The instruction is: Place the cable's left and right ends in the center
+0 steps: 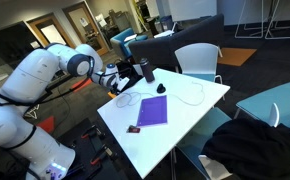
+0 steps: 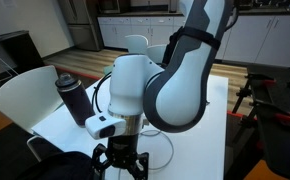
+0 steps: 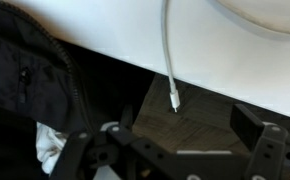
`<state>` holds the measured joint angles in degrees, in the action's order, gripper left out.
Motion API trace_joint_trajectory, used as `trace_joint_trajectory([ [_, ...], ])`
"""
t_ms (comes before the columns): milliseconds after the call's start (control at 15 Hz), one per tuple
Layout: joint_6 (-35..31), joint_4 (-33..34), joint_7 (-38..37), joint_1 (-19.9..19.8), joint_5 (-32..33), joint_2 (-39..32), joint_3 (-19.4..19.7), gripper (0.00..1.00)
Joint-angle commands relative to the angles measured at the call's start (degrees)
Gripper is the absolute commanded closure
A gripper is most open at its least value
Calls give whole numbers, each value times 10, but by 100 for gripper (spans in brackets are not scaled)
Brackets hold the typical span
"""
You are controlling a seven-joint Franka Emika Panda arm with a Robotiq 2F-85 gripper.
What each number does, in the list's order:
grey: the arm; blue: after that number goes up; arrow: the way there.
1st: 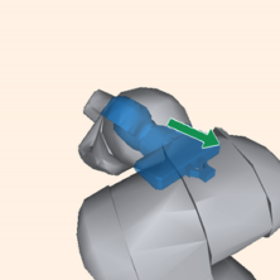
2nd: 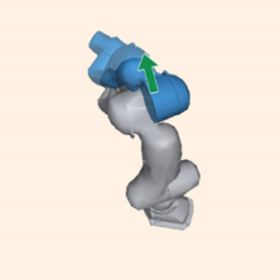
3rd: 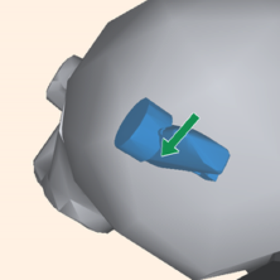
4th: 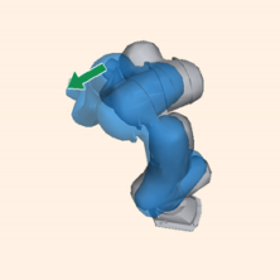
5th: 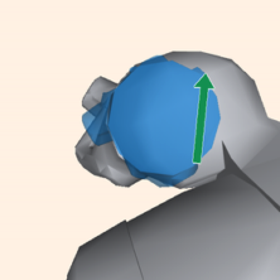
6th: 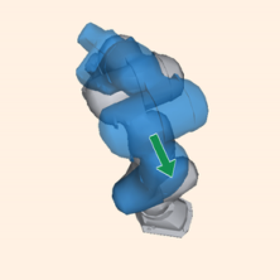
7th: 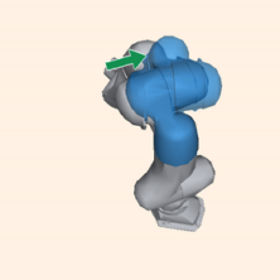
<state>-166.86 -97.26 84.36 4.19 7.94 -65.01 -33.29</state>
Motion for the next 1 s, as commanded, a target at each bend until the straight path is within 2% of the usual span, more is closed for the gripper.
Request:
trace_joint_trajectory([
  [0, 14, 52, 2, 11, 8, -35, -6, 0],
  [600, 46, 126, -14, 37, -2, -85, -3, 0],
  [733, 56, 138, -12, 40, -4, -93, -4, 26],
  [933, 70, 152, -11, 43, -8, -101, -4, 49],
])
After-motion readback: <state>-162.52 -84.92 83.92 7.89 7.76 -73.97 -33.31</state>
